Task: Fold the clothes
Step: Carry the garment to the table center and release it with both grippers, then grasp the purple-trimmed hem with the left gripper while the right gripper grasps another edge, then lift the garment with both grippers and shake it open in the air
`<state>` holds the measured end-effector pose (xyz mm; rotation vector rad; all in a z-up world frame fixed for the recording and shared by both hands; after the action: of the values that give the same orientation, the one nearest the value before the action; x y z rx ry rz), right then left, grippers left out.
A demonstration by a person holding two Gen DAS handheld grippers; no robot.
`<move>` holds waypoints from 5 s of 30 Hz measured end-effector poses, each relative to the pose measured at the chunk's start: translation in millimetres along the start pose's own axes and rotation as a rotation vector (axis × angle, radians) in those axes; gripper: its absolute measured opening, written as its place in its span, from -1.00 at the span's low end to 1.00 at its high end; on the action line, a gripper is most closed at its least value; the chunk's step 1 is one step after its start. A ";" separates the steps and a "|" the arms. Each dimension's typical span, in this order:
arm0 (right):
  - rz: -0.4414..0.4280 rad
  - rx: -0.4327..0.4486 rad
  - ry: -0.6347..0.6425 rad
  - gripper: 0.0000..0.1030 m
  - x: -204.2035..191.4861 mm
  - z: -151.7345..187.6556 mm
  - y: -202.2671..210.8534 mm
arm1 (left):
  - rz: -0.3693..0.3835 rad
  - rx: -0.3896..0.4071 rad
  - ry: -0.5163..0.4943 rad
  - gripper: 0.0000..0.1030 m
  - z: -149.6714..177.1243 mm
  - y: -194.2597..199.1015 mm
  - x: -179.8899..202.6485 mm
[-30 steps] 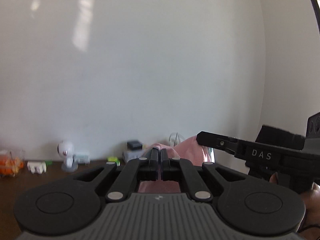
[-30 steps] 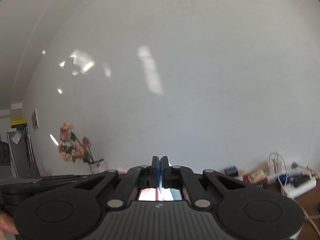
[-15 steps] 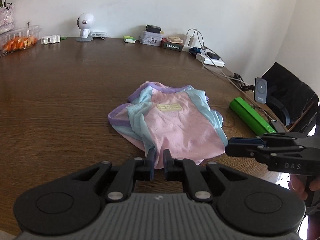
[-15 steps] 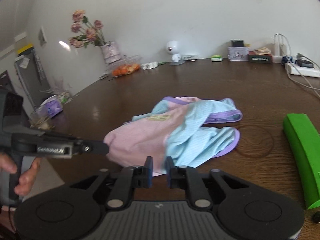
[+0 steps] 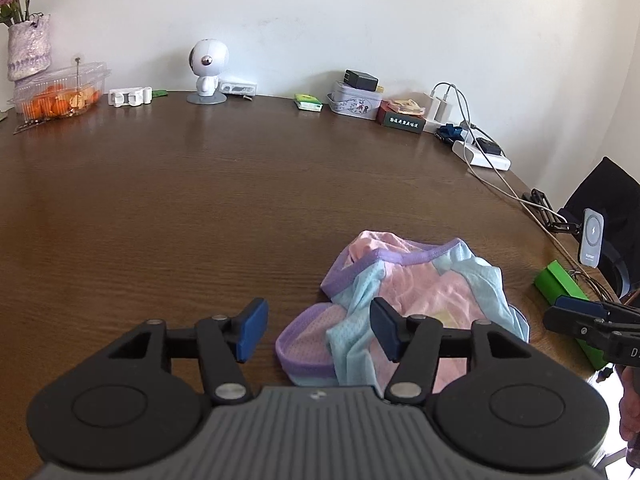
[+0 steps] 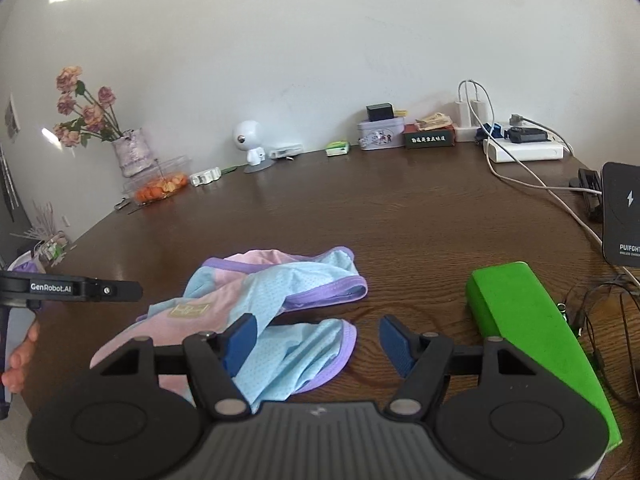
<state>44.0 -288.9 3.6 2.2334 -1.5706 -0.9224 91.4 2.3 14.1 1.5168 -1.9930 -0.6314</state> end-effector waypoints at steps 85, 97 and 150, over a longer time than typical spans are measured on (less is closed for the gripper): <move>0.141 -0.056 0.214 -0.91 -29.4 89.8 71.1 | -0.130 0.071 -0.411 0.05 105.9 84.3 71.3; 0.343 0.040 0.714 -0.37 -70.4 113.7 50.3 | -0.197 0.101 -0.519 -0.75 124.8 84.6 111.3; 0.357 0.203 0.685 -0.32 -104.6 117.2 42.7 | -0.264 0.317 -0.199 -0.97 105.5 108.5 50.4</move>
<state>-83.9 -192.9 -26.6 1.9660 -1.6626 0.1073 -67.1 -15.1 15.2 2.0002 -2.1366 -0.6119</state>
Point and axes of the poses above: each gripper's, at about its wrist camera, not at the fingertips, and y roughly against the way its jaws point, x to its right, z to its underside, the point moved 6 cm from there along -y, roughly the way its jaws point, and after that the axes turned 4 degrees about -y, right-handed, at the moved point
